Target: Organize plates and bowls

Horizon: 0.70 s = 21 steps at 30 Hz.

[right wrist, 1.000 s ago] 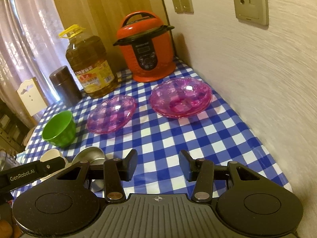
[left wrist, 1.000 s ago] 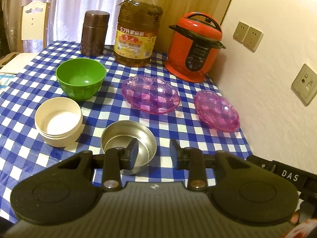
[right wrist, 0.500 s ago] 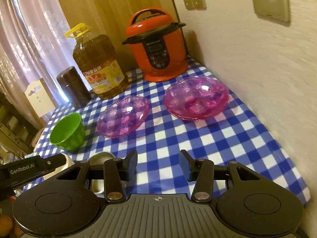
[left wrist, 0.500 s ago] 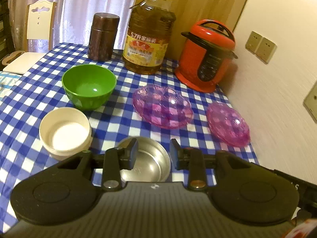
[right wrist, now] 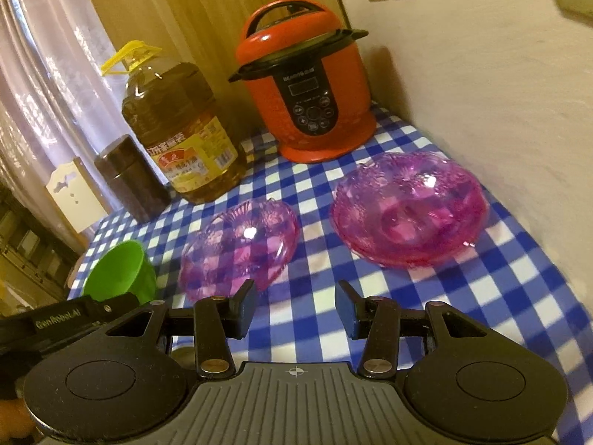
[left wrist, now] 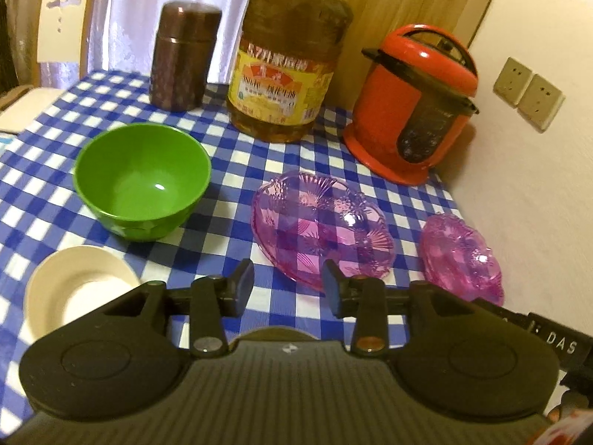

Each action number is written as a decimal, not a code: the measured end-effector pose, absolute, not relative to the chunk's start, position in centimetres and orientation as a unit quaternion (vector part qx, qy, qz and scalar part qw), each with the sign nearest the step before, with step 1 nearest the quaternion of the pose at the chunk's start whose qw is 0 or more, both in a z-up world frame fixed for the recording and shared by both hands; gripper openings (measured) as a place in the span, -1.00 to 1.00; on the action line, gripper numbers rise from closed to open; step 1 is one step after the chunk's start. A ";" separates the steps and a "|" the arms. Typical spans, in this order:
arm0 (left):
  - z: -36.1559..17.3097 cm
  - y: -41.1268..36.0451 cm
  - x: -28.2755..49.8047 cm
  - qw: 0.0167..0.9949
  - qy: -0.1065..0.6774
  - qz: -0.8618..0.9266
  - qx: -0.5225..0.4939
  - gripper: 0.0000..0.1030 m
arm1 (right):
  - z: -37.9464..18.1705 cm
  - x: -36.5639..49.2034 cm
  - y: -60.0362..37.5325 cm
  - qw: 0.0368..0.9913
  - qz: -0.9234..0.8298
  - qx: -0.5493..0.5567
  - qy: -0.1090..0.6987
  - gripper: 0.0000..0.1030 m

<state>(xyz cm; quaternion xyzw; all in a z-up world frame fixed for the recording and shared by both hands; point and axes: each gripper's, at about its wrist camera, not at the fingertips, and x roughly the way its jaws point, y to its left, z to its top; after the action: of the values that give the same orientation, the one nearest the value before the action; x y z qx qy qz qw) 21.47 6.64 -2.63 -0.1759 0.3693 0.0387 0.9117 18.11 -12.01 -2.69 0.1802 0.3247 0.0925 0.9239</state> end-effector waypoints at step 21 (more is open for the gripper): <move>-9.7 8.1 28.8 0.890 0.416 0.049 -0.180 -0.31 | -8.4 28.7 -9.3 0.891 0.114 0.223 0.379 -0.09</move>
<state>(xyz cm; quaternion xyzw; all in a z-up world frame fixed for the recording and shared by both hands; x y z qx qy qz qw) 28.80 8.06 -9.67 -0.1798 0.4163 0.0489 0.8899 28.74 -9.28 -8.44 0.2226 0.3787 0.1138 0.8911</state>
